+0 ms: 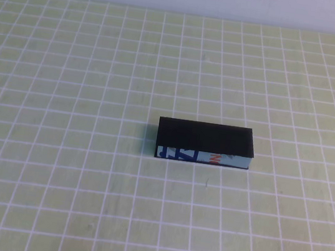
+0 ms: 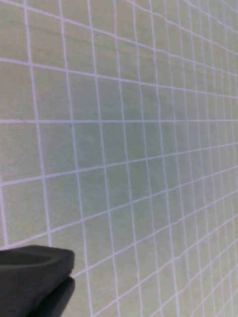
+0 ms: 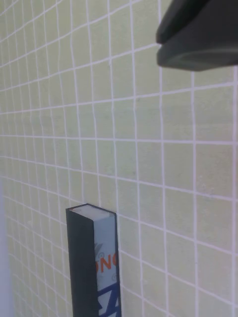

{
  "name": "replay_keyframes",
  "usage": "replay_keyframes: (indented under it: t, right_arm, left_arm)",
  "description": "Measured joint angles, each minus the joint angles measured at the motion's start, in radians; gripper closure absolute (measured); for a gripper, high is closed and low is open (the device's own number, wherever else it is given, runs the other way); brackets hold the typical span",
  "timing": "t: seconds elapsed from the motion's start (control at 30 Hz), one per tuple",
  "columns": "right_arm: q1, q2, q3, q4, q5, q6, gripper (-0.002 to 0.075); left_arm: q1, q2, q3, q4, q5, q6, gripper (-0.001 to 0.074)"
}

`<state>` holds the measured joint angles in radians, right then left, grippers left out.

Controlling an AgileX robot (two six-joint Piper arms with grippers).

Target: Take glasses out of glasses case

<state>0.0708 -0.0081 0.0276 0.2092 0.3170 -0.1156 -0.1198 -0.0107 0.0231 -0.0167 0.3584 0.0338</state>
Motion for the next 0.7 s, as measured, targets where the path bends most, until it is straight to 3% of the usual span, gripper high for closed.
replay_keyframes:
  t: [0.47,0.57,0.7]
  right_arm:
    - [0.0,0.0,0.0,0.198,-0.049,0.0,0.0743]
    - [0.0,0.0,0.0,0.316,-0.089,0.0,0.0743]
    - [0.0,0.0,0.0,0.595,-0.175,0.0,0.0743]
  left_arm:
    - [0.0,0.0,0.0,0.0,0.0,0.0,0.0739]
    - [0.0,0.0,0.0,0.0,0.0,0.0,0.0739]
    - [0.0,0.0,0.0,0.0,0.0,0.0,0.0739]
